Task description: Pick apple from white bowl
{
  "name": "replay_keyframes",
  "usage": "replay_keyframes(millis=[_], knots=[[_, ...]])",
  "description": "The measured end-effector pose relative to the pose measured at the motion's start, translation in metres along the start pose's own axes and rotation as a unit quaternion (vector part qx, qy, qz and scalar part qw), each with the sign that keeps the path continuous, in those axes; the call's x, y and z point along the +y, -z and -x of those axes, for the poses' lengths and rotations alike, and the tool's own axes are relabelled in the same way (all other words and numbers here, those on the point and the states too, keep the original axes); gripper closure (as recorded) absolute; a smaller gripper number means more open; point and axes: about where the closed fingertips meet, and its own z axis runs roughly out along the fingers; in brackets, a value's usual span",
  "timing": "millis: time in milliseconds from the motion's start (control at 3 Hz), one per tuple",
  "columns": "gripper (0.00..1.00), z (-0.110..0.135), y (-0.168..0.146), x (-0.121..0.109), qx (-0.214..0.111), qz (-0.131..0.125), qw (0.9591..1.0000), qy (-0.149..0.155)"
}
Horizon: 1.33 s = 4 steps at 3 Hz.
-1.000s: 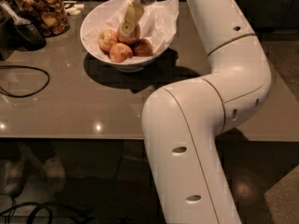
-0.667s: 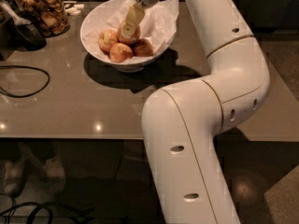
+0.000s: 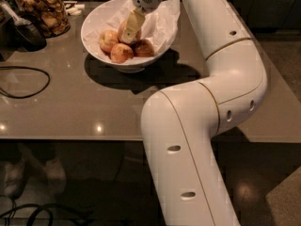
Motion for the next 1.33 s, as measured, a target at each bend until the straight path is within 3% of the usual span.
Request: replay_keyframes(millis=[333, 667, 1333], knots=[[0.31, -0.0019, -0.0056, 0.0001, 0.001, 0.005, 1.0, -0.003], [0.38, -0.0036, -0.0106, -0.0007, 0.008, 0.006, 0.9999, -0.003], [0.8, -0.0036, -0.0106, -0.0007, 0.008, 0.006, 0.9999, -0.003]])
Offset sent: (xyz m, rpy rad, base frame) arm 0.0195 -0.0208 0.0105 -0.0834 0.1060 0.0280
